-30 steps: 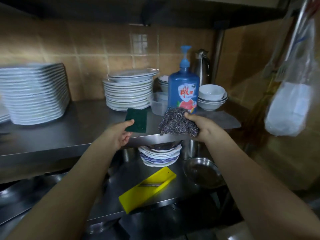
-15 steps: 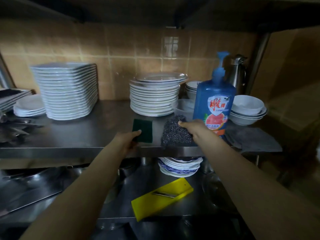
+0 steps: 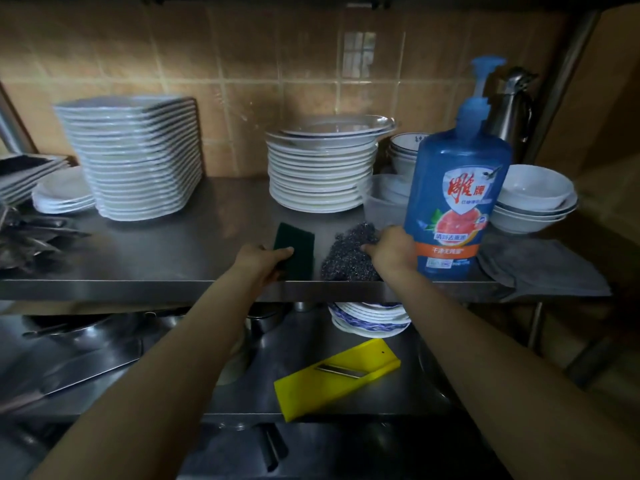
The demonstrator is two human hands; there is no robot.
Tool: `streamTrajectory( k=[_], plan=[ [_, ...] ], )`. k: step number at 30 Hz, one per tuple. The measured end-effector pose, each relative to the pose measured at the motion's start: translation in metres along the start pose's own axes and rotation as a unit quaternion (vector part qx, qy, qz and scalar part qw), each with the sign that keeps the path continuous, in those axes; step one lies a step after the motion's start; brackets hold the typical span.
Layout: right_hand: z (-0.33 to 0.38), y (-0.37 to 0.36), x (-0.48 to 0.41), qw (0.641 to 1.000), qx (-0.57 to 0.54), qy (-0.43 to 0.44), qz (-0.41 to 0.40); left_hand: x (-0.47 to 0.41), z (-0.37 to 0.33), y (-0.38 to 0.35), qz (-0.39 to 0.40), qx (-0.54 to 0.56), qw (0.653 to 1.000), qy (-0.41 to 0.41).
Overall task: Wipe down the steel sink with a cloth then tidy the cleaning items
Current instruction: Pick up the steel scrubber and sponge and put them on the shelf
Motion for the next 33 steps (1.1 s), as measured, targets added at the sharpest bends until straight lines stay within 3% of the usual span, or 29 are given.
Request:
streamTrajectory(
  k=[5,10,15,19,25,33],
  plan=[
    [0.002,0.002,0.005,0.999,-0.005,0.032,-0.024,0.001,-0.005,-0.003,0.009,-0.025,0.999,-0.020],
    [0.003,0.003,0.014,0.995,-0.045,0.080,-0.035,-0.003,-0.004,-0.003,-0.034,-0.132,0.989,-0.050],
    [0.001,0.007,0.021,0.992,-0.080,0.095,-0.018,0.012,-0.015,-0.005,-0.089,-0.340,0.926,-0.140],
    [-0.002,0.004,0.026,0.993,-0.061,0.102,0.010,0.017,-0.015,-0.003,-0.109,-0.443,0.875,-0.160],
    [-0.005,0.004,0.026,0.995,-0.011,0.096,0.010,0.016,-0.013,-0.003,-0.115,-0.495,0.846,-0.157],
    [-0.003,0.009,0.030,0.993,-0.006,0.114,-0.005,0.020,-0.011,-0.006,-0.121,-0.516,0.835,-0.144]
  ],
)
Point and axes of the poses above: each hand's wrist, its own x-axis away from the middle knuckle, its own y-axis out of the back of the hand, z = x × y, the point moved 5 cm from there along -x, towards the middle knuckle, and after that the axes turned 8 degrees about -x, right-handed, at the moved point
